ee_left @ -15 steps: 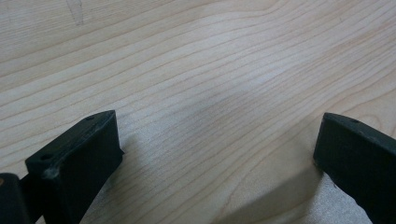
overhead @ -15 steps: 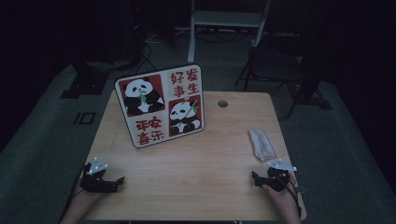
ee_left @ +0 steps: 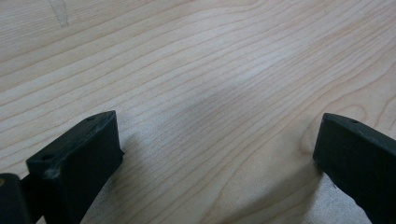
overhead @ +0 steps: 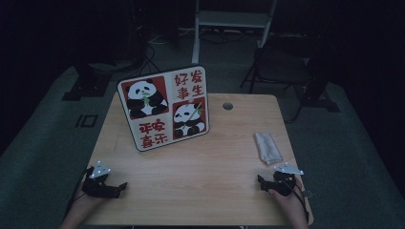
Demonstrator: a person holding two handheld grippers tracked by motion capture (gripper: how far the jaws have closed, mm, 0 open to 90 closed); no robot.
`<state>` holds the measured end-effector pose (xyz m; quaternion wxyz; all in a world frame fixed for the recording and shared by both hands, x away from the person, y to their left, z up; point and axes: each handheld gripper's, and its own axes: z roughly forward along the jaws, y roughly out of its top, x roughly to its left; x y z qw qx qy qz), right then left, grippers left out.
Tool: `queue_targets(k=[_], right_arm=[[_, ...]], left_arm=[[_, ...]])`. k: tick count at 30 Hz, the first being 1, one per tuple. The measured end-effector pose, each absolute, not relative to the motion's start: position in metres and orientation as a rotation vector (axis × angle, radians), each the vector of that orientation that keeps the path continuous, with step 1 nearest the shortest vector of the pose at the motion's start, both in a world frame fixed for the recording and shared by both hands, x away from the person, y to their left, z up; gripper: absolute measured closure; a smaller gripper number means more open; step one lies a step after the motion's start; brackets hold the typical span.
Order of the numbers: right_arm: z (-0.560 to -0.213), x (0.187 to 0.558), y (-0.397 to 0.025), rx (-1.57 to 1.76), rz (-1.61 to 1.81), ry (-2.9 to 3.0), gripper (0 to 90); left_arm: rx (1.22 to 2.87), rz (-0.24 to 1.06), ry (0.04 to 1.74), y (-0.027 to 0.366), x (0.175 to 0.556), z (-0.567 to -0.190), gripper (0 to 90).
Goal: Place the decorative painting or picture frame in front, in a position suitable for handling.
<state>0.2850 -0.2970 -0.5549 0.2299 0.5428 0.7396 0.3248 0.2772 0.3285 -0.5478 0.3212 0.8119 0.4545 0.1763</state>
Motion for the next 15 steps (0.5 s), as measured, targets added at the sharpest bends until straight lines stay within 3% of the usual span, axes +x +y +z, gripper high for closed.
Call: queue_targets(k=[15], right_arm=[[-0.555, 0.285, -0.297, 1.494, 0.893, 2.035, 13.0]], left_arm=[[2.095, 0.43, 1.168, 0.334, 0.301, -0.542, 2.0]])
